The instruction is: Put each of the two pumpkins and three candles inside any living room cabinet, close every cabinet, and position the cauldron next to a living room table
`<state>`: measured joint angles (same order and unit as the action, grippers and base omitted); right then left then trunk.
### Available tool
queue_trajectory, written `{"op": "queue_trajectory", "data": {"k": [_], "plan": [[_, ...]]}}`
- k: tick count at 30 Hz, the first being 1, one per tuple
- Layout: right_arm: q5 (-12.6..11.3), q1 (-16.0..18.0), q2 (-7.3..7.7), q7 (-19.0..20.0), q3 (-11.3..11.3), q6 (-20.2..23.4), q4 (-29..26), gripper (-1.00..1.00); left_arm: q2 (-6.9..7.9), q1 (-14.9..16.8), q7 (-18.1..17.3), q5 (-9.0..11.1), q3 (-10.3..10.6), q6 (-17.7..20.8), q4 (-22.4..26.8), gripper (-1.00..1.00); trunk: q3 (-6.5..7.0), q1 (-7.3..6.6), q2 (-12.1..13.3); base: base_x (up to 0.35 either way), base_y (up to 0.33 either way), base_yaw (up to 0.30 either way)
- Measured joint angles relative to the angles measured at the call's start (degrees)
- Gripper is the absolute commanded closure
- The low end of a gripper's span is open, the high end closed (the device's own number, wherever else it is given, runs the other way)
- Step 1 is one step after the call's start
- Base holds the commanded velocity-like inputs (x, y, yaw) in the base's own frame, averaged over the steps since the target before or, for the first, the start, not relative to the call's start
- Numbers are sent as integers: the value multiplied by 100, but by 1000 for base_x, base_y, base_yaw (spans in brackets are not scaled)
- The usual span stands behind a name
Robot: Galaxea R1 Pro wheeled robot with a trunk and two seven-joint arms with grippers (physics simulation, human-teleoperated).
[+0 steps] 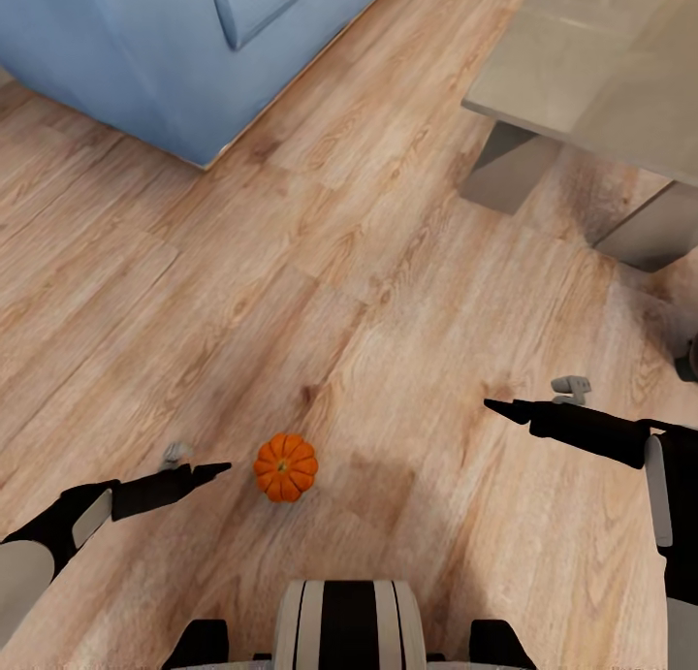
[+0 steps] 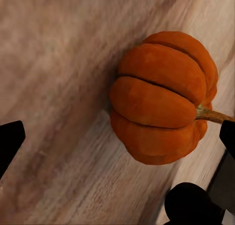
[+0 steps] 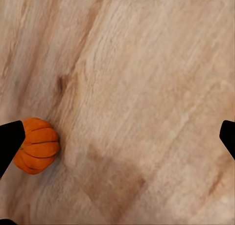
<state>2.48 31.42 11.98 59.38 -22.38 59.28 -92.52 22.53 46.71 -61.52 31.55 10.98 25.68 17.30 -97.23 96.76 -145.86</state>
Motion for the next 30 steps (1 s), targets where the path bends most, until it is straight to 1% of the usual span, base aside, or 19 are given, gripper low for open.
{"op": "queue_trajectory", "data": {"k": [4,9,13,18,29,30], "plan": [[0,0,-2,0,8,-6,0,-100,55,85,-37,-4,10,82,52,-100,-89,10,-5,0,0,0],[0,0,-2,0,11,-14,0,-100,39,260,-13,-47,49,127,70,-100,-199,23,-12,0,0,0],[0,0,-2,0,12,-15,0,-100,21,317,-17,-50,79,225,77,-100,-288,34,-17,0,0,0],[-2,0,-2,0,12,-15,0,-100,-33,333,-17,-62,92,291,91,-100,-289,33,-18,0,0,0],[0,0,-2,0,12,-17,0,-100,-53,322,-20,-77,99,307,88,-100,-532,62,-32,0,0,0],[-2,0,-2,0,12,-16,0,-100,-53,323,-21,-76,98,308,88,-100,-533,62,-32,0,0,0]]}}
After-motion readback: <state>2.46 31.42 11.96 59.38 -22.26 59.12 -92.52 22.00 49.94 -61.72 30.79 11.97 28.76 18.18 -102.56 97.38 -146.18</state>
